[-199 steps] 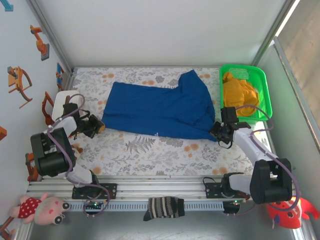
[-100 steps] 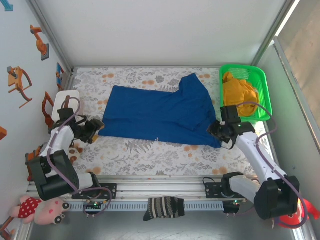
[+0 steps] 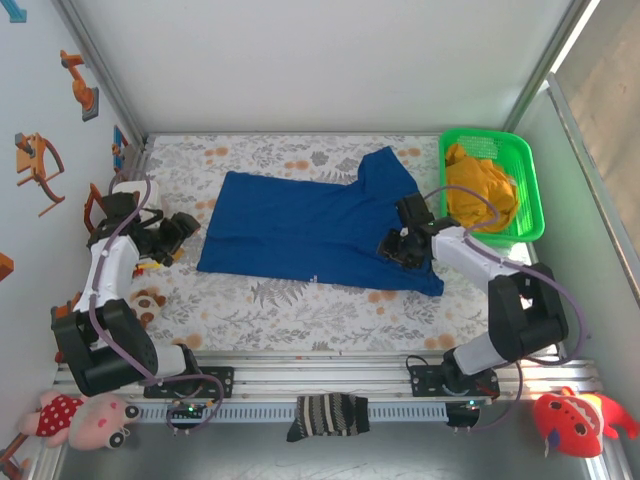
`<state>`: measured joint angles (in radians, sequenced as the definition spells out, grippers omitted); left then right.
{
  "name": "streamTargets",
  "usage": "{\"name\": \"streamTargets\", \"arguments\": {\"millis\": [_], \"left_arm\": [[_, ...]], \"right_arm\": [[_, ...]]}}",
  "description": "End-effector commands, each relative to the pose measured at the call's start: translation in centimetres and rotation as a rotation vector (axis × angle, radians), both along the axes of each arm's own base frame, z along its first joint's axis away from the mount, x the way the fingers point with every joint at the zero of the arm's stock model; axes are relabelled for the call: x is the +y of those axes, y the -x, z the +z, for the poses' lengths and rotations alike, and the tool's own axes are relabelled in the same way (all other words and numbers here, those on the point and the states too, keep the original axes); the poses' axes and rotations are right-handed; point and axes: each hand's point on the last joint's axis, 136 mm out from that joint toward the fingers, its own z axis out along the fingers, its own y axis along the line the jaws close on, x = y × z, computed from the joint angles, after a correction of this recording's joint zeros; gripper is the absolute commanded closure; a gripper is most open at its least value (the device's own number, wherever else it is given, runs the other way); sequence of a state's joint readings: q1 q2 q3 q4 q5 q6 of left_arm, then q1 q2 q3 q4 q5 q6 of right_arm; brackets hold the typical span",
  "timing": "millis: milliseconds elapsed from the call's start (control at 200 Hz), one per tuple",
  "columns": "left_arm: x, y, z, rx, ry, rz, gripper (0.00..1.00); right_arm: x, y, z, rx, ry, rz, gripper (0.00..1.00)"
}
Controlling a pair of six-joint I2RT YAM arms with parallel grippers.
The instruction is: Fold the inside-out t-shirt
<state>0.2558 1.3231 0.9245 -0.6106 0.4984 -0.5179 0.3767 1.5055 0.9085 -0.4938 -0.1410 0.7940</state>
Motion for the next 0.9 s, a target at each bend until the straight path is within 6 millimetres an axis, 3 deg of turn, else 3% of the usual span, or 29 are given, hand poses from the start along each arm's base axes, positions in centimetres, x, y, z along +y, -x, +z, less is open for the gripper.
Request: {"name": "streamTargets", "arguments": {"millis": [0,466,521,621,896], "left_arm": [[-0.6,0.1,0.4,0.003,0.012,-0.040,0.27],[-0.9,0.1,0.2,0.003,0.016,-0.049,0.27],[-0.9,0.0,0.2,0.003,0.017,-0.049,0.27],[-0.9,0.1,0.3,0.001,0.017,-0.049,0.27],[-1.0,0.0,0.4,-0.003,0.021,-0.051,0.27]], "right_arm": [[0.9,-1.6,0.3,-0.038,-0.024,-0.037,0.61],[0.9,-2.6,-2.4,0.014,0.010,-0.065,0.61],[1.0,-2.8,-2.4,0.012,0.009,-0.064,0.68],[1.2,-3.1,-1.8,-0.006,-0.002,-0.059,1.00],[2.1,-5.3,2.0,-0.089,-0.021,-0.019,1.00]]}}
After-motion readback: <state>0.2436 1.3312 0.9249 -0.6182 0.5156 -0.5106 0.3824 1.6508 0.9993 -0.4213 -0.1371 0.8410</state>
